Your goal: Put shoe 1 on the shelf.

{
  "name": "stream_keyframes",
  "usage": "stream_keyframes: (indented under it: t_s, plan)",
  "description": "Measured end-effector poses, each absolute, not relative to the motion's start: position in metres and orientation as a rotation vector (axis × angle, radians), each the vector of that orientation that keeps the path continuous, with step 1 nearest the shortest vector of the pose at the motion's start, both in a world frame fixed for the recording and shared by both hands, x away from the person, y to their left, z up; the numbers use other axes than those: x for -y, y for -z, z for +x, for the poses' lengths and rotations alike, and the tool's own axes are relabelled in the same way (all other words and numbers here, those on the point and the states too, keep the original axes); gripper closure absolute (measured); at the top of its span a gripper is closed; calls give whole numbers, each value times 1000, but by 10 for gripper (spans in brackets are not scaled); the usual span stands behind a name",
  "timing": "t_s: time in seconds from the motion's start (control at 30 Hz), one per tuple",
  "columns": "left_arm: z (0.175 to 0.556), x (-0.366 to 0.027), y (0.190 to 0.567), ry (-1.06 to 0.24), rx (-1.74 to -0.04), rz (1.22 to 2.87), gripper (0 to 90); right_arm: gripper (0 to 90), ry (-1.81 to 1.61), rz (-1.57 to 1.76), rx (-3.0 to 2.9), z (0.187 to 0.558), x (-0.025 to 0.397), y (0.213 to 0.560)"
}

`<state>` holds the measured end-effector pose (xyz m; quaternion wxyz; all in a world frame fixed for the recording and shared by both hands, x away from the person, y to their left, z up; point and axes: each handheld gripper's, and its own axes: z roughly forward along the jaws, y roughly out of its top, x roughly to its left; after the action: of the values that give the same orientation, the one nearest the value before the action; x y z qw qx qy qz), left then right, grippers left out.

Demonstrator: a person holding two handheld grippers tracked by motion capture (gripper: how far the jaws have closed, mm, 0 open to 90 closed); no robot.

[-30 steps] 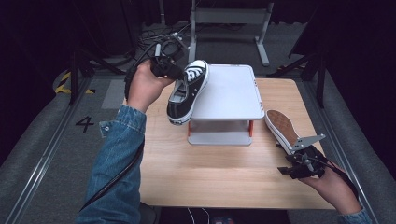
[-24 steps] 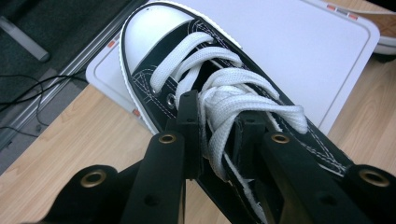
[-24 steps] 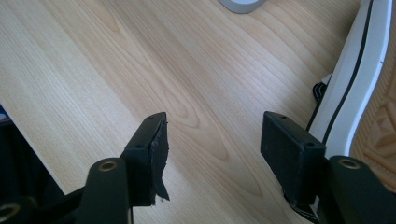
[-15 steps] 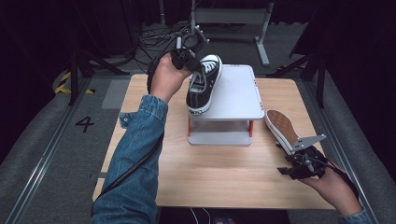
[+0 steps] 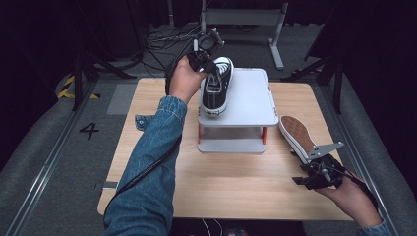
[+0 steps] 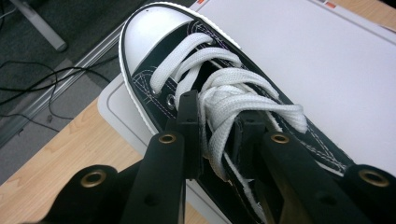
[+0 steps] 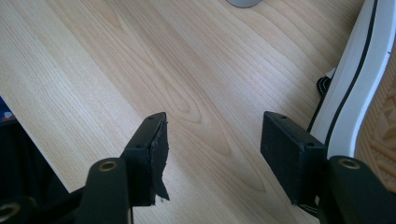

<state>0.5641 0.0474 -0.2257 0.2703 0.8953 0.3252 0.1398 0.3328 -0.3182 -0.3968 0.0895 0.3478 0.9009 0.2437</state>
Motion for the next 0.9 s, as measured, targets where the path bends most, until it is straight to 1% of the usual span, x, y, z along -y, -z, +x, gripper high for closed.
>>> stream_keyframes:
  t_s: [0.2, 0.4, 0.5, 0.77, 0.8, 0.9]
  plan:
    - [567, -47, 234, -389, -919, 2400, 775, 422, -724, 1035, -2686, 334, 318, 400]
    - [566, -38, 237, -385, -952, 2400, 772, 421, -721, 1026, -2691, 333, 316, 400]
    - [567, -36, 239, -362, -985, 2375, 771, 420, -718, 1027, -2692, 334, 316, 400]
    - [566, -31, 240, -338, -996, 2367, 768, 419, -716, 1026, -2695, 334, 316, 401]
    - [565, -28, 241, -348, -1001, 2375, 766, 419, -715, 1025, -2695, 334, 316, 401]
    - [565, -28, 244, -298, -1006, 2369, 726, 419, -714, 1024, -2696, 334, 316, 401]
